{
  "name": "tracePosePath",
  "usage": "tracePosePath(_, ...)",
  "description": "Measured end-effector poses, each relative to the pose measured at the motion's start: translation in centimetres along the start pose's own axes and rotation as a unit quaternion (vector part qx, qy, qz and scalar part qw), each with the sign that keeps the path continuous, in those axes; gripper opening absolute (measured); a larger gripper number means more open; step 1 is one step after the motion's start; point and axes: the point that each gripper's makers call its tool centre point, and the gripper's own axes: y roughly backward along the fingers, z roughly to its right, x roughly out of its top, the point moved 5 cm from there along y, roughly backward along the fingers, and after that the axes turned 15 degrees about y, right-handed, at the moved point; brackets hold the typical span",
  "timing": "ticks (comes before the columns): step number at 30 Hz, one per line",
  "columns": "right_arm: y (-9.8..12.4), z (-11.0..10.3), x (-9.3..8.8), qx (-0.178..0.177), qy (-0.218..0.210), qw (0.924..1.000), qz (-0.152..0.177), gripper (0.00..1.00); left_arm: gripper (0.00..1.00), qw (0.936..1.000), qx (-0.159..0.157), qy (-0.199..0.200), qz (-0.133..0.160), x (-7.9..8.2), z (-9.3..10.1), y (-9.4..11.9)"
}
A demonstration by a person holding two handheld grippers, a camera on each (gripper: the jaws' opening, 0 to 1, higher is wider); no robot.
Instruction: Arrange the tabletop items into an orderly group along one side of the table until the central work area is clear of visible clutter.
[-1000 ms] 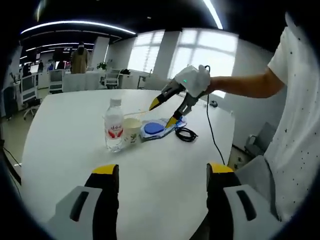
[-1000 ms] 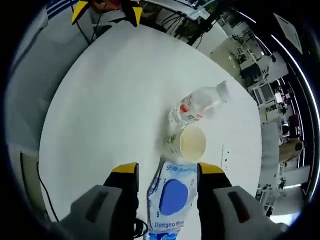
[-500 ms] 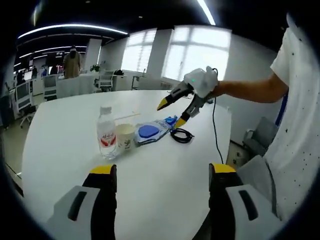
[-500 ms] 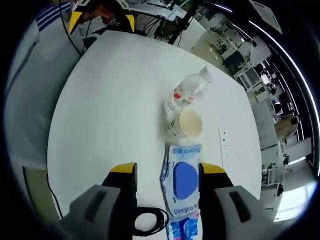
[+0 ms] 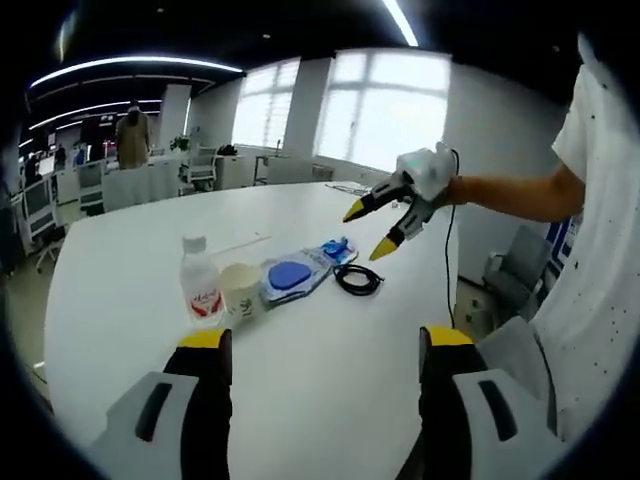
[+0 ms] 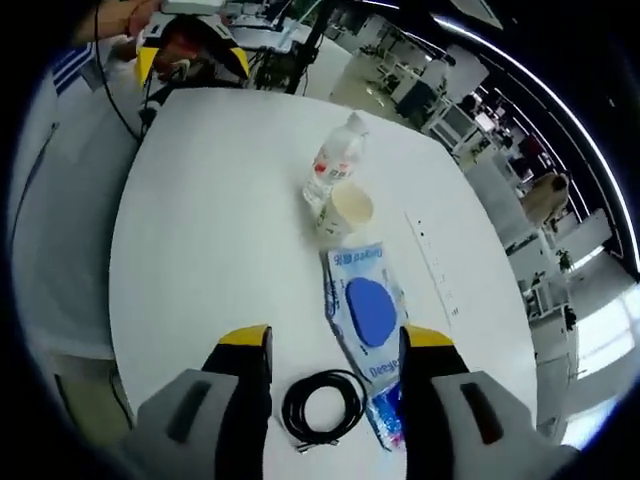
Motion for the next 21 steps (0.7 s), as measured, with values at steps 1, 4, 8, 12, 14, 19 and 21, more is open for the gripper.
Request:
tracePosePath(1, 0.3, -0.1, -0.3, -0.005, -0.01, 0.9999, 0.0, 0.5, 0.78, 1.0, -0.001, -0.002, -0.001, 0.1, 0.1, -0.1)
tracePosePath(4, 1.3, -0.5, -1.8, -0.017, -0.041, 0.999, 0.001, 0.5, 0.78, 1.0, -0.001, -0.006, -0.005, 0.3, 0.4, -0.6)
tracePosePath(8, 2.9, -1.3, -3.6, -0.03, -0.074, 0.9968, -0.002, 0.5, 0.78, 0.9999, -0.003, -0.011, -0.01, 0.4, 0.8, -1.3)
tracePosePath(12, 4.2, -2.3, -5.3, -0.041, -0.101, 0.9941, -0.004, 0.51, 0.78, 0.9997, -0.007, -0.012, -0.017, 0.4, 1.2, -1.9)
tracePosePath(14, 5.0, -2.6, -6.3, -0.053, -0.122, 0.9911, -0.007, 0.51, 0.78, 0.9997, -0.006, -0.014, -0.02, 0.5, 1.3, -2.1)
tracePosePath(19, 6.9, -4.0, -8.8, -0.074, -0.184, 0.9802, -0.001, 0.52, 0.79, 0.9996, 0.0, -0.017, -0.024, 0.6, 1.3, -2.7)
tracePosePath(21, 7.5, -4.6, -9.7, -0.081, -0.199, 0.9766, -0.003, 0.53, 0.8, 0.9994, 0.004, -0.019, -0.029, 0.6, 1.3, -3.0)
